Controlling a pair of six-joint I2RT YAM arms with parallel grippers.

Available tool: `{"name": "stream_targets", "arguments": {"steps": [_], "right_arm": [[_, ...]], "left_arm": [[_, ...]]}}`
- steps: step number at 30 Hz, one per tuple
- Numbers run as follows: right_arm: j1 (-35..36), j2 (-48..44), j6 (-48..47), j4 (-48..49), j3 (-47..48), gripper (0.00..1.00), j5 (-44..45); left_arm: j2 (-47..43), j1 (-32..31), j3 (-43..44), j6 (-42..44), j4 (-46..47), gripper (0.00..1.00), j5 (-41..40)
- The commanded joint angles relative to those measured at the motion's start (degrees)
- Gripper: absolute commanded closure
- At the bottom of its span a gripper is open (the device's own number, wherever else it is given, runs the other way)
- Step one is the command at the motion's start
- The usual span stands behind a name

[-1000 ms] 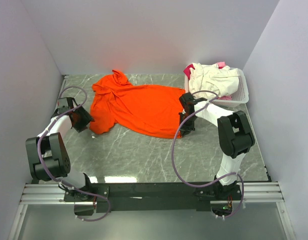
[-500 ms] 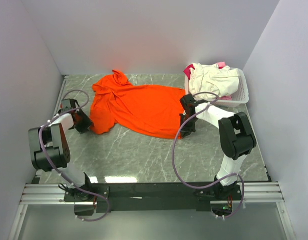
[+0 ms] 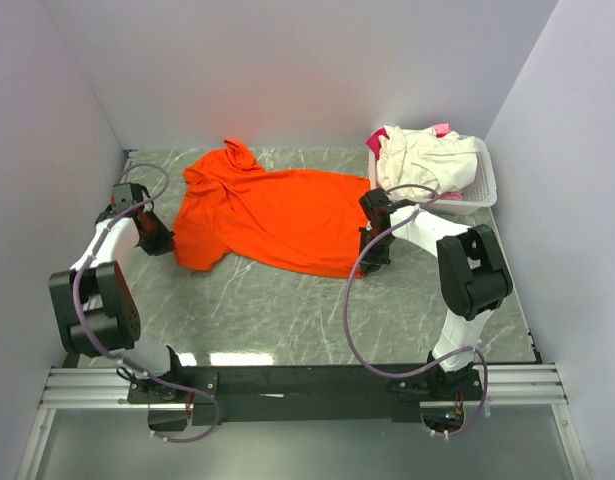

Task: Fold and stack the t-shirts
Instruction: Fold the tshirt

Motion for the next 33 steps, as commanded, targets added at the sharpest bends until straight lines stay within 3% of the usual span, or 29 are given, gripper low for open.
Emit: {"name": "stream_targets", "arguments": {"steps": [1, 5, 8, 33], "right_arm": [[-0.43, -3.09, 1.19, 0.03, 0.56, 0.99, 0.08], [-0.34, -3.53, 1.28, -0.23, 0.30, 0.99, 0.35], [-0.34, -3.88, 1.19, -0.32, 0.04, 0.99, 0.61], [-0.34, -5.72, 2.95, -0.23, -2.69, 0.99, 0.70]], "left_arm": [[-4.85, 0.08, 3.33, 1.42, -9.20, 0.82, -2.73], [-6.35, 1.05, 2.55, 1.78, -10.36, 0.59, -2.91], [-5.65, 2.71, 1.05, 2.39, -9.12, 0.58, -1.86], [7.97, 3.42, -3.08, 3.19, 2.57, 0.66, 4.65]]}}
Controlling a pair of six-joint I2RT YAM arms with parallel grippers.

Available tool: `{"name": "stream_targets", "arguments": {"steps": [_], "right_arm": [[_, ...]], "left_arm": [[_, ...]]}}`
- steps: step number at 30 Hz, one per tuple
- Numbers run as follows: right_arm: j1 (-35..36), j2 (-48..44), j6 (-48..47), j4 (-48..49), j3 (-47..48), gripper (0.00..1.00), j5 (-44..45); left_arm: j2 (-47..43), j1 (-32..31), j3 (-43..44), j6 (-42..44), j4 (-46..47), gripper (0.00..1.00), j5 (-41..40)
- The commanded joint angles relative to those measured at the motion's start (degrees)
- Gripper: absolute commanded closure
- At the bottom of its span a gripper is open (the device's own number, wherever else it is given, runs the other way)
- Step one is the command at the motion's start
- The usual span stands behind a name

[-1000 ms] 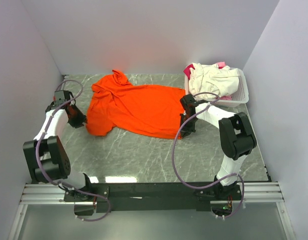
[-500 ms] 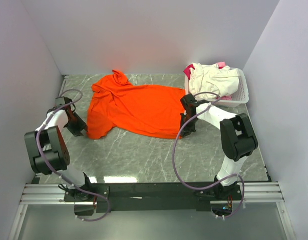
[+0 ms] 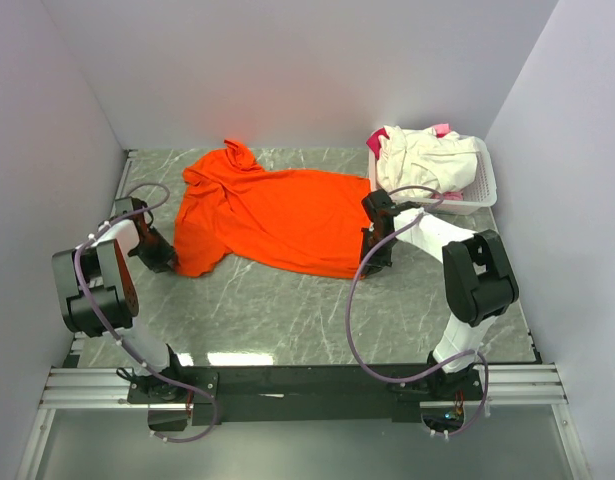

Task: Fold and stack the t-shirts
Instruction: Fold the tshirt

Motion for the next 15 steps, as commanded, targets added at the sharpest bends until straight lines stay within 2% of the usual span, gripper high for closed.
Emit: {"name": "stream_targets", "arguments": {"steps": [1, 2, 3, 5, 10, 15], "right_arm": [[-0.25, -2.82, 0.72, -0.14, -0.79, 0.99, 0.74], [-0.34, -2.91, 0.72, -0.32, -0.79, 0.99, 0.74], [-0.34, -2.82, 0.72, -0.32, -0.79, 0.99, 0.83], [-0.34, -2.91, 0.90, -0.41, -0.87, 0.99, 0.83], [-0.34, -3.17, 0.63, -0.67, -1.05, 1.00, 0.92], [-0.34, -3.35, 0.54, -0.50, -1.31, 1.00, 0.83]], "left_arm": [[1.02, 0.14, -0.50, 0.34, 2.63, 0.69, 3.47], [1.11, 0.14, -0.50, 0.34, 2.81, 0.72, 4.69], [1.11, 0.23, -0.42, 0.43, 2.46, 0.86, 4.96], [0.41, 0.14, 0.63, 0.69, 1.24, 0.99, 4.36], [-3.45, 0.32, 3.97, 1.66, -7.46, 0.99, 1.37], [-5.04, 1.28, 5.12, 3.94, -14.93, 0.93, 0.05]]}}
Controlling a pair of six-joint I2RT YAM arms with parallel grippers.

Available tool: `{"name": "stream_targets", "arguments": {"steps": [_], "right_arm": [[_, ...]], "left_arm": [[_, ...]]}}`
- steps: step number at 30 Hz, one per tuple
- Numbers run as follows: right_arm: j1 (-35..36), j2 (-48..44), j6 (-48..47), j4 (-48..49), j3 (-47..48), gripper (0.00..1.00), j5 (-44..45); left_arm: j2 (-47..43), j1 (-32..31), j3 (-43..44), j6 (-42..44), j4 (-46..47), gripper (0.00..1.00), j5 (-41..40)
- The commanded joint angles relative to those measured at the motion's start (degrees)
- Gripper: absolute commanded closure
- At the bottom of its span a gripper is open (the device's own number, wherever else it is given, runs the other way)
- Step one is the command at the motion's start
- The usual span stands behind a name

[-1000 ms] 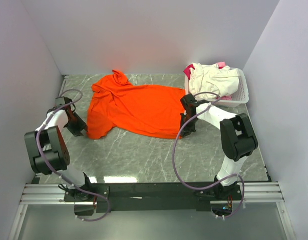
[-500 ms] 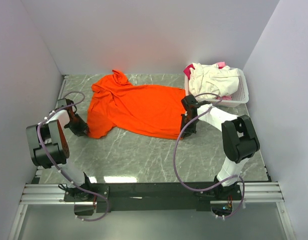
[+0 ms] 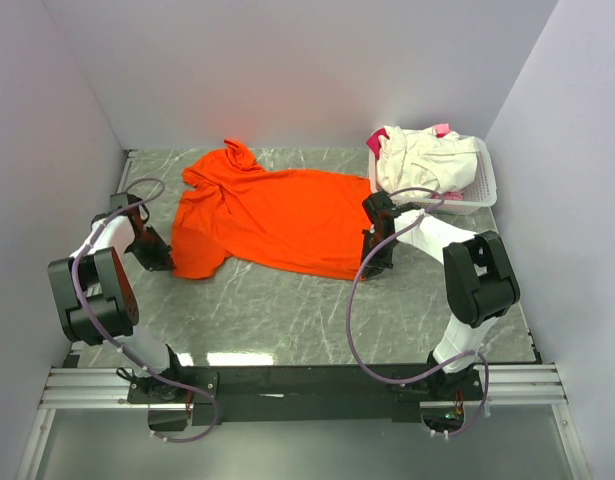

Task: Fold and stack the t-shirts
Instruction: Fold the tshirt

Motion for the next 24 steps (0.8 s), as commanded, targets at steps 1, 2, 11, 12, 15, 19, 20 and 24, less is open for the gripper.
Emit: {"name": "stream_targets", "arguments": {"steps": [1, 2, 11, 12, 15, 19, 20, 24], "right_arm": [[-0.25, -2.80, -0.02, -0.39, -0.27, 1.00, 0.66], [-0.34, -2.62, -0.11, -0.47, -0.18, 1.00, 0.74], [-0.25, -1.92, -1.34, -1.00, 0.70, 1.00, 0.92], [-0.25, -1.83, -1.43, -1.09, 0.70, 1.00, 0.92], [-0.25, -1.66, -1.69, -1.00, 0.61, 1.00, 1.01], [-0.34, -1.39, -1.96, -0.83, 0.70, 1.00, 0.83], [-0.25, -1.22, -2.05, -0.91, 0.79, 1.00, 0.92], [-0.34, -1.22, -2.05, -0.65, 0.79, 1.00, 1.01]], "left_arm": [[-3.64, 1.24, 2.41, 2.55, -7.87, 0.91, -1.70], [-4.08, 1.50, 2.50, 2.90, -8.59, 0.86, -1.79], [-6.63, 2.91, 1.62, 2.29, -8.52, 0.66, 0.66], [-6.55, 2.83, 1.19, 2.02, -7.81, 0.66, 1.63], [-5.93, 2.82, -0.83, 0.79, -4.65, 0.66, 4.09], [-4.18, 2.82, -2.51, 0.53, -2.35, 0.66, 5.24], [-3.82, 2.82, -2.51, 0.79, -2.35, 0.67, 4.89], [-4.08, 2.82, -3.65, 1.49, -2.62, 0.67, 4.10]]}}
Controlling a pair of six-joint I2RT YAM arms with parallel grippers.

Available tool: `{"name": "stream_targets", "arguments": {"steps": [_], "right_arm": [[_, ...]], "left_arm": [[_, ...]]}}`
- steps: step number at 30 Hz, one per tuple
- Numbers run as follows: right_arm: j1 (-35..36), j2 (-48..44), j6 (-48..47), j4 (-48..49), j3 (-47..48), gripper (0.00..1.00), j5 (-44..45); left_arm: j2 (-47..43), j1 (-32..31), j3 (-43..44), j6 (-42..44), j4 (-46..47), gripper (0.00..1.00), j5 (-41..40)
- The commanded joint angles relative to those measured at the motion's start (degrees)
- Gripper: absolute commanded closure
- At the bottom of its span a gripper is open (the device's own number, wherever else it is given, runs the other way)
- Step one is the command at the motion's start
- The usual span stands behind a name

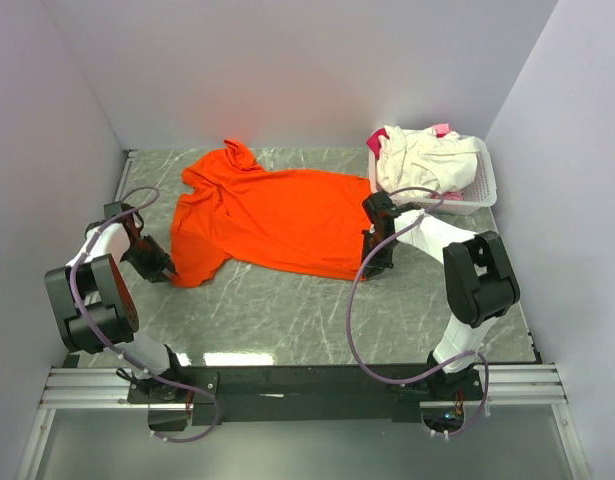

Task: Fold and stack the t-shirts
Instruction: Fold the tshirt

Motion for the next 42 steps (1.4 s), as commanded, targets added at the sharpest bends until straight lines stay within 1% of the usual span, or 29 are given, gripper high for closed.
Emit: {"name": "stream_targets", "arguments": {"steps": [1, 11, 17, 22, 25, 26, 28, 29, 31, 32, 42], "right_arm": [[-0.34, -1.22, -0.54, -0.63, 0.62, 1.00, 0.96], [-0.43, -1.65, -0.36, -0.37, -0.35, 1.00, 0.88], [-0.51, -1.83, -0.36, -0.54, -0.70, 1.00, 0.96], [-0.34, -2.01, -0.01, -0.72, -0.97, 1.00, 0.96], [-0.43, -2.36, 0.08, -0.80, -1.23, 1.00, 0.96], [-0.34, -2.45, 0.16, -0.89, -1.32, 1.00, 0.96], [-0.34, -2.80, 0.25, -0.98, -1.67, 1.00, 0.88], [-0.43, -3.15, 0.25, -1.07, -1.84, 1.00, 0.88], [-0.43, -3.68, 0.25, -1.42, -2.55, 1.00, 0.70], [-0.43, -4.37, 0.25, -1.59, -2.90, 1.00, 0.70], [0.36, -9.83, 1.39, -3.61, -7.55, 1.00, 0.96]], "left_arm": [[-0.98, 0.07, -1.01, 0.45, 1.60, 0.67, 0.14], [2.44, 0.07, -1.54, 0.45, 4.06, 0.65, -2.67], [5.52, 0.16, -0.66, 0.36, 5.99, 0.61, -2.23], [7.80, -0.02, 0.05, 0.45, 7.31, 0.61, -1.80], [8.59, 0.07, 0.05, 0.88, 7.32, 0.67, -2.06], [8.68, -0.02, 0.05, 1.06, 7.23, 0.73, -2.15], [8.51, -0.02, -0.04, 1.41, 7.05, 0.81, -1.88], [8.33, -0.02, -0.04, 1.50, 6.53, 0.90, -1.62], [7.72, 0.07, 0.57, 1.85, 5.74, 0.98, -0.83], [7.37, -0.02, 0.92, 1.85, 4.86, 0.99, -0.65], [-0.88, 0.77, 7.77, 1.06, -1.82, 0.99, 1.37]]}}
